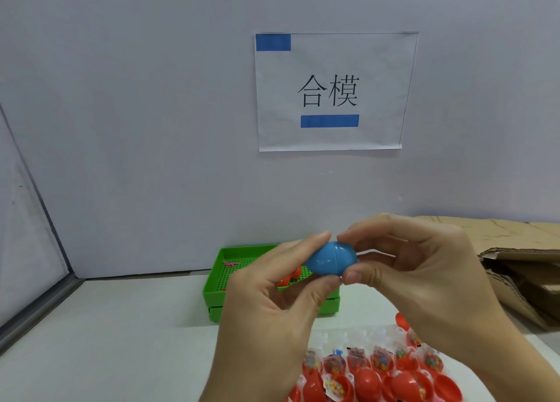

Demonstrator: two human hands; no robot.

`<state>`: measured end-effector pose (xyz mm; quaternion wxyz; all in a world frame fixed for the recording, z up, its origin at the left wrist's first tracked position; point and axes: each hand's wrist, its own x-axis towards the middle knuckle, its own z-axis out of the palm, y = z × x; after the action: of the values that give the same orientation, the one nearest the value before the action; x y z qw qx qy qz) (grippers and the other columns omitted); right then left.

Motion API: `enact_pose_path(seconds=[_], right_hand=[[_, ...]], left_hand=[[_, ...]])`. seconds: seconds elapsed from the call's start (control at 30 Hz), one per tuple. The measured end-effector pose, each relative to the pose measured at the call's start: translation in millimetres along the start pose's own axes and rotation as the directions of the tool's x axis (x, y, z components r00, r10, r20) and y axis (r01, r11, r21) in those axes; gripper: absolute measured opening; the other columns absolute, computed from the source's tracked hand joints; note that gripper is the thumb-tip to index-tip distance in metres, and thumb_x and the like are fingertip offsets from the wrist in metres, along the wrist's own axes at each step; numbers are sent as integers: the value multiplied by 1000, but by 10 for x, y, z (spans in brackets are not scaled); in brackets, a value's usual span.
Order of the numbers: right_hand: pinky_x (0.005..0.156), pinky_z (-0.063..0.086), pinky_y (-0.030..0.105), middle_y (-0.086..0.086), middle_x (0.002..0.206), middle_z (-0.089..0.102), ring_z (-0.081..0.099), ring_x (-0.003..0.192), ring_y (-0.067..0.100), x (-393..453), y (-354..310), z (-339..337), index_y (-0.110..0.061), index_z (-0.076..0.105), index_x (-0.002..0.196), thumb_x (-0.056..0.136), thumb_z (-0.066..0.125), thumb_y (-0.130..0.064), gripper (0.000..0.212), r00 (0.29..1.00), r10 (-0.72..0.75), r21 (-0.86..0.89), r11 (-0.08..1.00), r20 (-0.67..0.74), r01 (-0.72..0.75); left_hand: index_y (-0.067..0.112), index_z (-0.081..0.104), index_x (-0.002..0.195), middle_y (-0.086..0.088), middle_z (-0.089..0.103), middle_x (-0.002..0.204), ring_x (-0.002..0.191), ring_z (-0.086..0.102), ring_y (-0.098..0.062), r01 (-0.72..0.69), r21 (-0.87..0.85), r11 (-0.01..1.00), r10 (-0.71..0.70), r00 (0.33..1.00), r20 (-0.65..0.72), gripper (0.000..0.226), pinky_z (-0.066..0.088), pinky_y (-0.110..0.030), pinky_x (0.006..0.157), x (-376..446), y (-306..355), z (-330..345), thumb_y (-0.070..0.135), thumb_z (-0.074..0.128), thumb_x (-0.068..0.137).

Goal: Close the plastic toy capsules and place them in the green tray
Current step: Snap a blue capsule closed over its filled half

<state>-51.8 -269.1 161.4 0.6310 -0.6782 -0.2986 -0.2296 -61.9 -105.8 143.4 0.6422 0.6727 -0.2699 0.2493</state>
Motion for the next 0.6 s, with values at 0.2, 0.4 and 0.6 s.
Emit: enact_pose_path(seconds=[0.2,0.4,0.6], right_hand=[[69,59,22,3,83,74,73,75,19,-4,-28,3,-14,80,78,55,80,-11,23,1000,-10,-6,1000,11,10],[66,57,19,4,80,73,71,72,15,3,-29,-4,-19,81,80,54,79,-13,27,1000,11,-3,1000,20,-11],[67,59,26,5,77,71,69,72,18,-8,-4,49,-25,82,76,57,79,-18,21,999,44,-99,994,17,-43]], left_hand=[[41,72,98,28,71,93,91,67,5,-75,184,980,81,996,-24,43,51,-6,73,10,-16,-9,8,76,71],[36,76,101,22,72,96,91,69,-3,-122,219,968,124,992,5,36,54,-12,75,5,-46,-23,15,73,72],[32,72,107,24,72,101,94,68,4,-173,313,934,181,984,6,41,50,-9,80,13,-104,-53,7,67,74]])
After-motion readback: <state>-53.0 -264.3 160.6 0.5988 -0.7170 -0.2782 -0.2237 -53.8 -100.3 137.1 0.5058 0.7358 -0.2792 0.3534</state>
